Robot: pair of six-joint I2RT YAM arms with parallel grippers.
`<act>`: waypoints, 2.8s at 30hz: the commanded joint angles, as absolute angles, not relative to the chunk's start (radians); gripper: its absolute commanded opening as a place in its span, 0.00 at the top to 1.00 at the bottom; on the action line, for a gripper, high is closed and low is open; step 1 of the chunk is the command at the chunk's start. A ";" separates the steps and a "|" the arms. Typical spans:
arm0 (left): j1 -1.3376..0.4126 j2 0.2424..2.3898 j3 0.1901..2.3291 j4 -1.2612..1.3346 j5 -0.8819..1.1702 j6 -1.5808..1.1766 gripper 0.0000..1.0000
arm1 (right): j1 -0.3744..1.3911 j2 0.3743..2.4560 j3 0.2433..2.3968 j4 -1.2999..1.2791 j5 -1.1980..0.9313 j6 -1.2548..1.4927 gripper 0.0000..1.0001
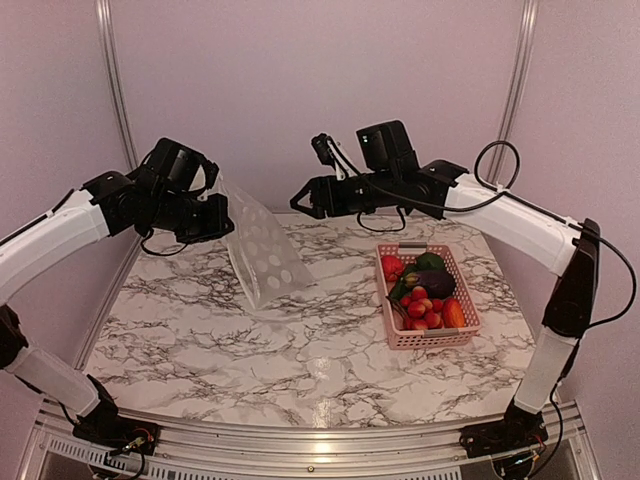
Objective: Place the food in the zip-top bag and seal the zipper
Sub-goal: Pass from the right arm to the left, then open the zipper food storage bag at the center of the board.
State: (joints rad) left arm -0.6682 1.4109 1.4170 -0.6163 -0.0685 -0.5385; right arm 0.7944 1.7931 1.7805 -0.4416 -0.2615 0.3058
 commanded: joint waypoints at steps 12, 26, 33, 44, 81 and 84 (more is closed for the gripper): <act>-0.733 1.577 1.387 -0.427 0.076 -0.734 1.00 | 0.806 1.867 1.798 -0.474 -0.455 0.378 0.40; -0.737 1.575 1.403 -0.342 0.108 -0.710 1.00 | 0.810 1.911 1.824 -0.496 -0.434 0.387 0.47; -0.736 1.580 1.425 -0.344 0.120 -0.700 1.00 | 0.810 1.969 1.890 -0.549 -0.374 0.375 0.55; -0.737 1.589 1.427 -0.399 0.026 -0.711 0.64 | 0.810 1.931 1.868 -0.489 -0.302 0.400 1.00; -0.747 1.554 1.486 -0.632 -0.455 -0.701 1.00 | 0.807 1.870 1.905 -0.643 0.040 0.453 1.00; -0.747 1.537 1.481 -0.635 -0.459 -0.676 1.00 | 0.808 1.836 1.868 -0.534 -0.113 0.400 0.85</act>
State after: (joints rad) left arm -0.7486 1.5894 1.4876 -0.5743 -0.4091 -0.7074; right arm 0.8013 1.9106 1.8530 -0.6052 -0.0021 0.4408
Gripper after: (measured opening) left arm 0.009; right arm 0.050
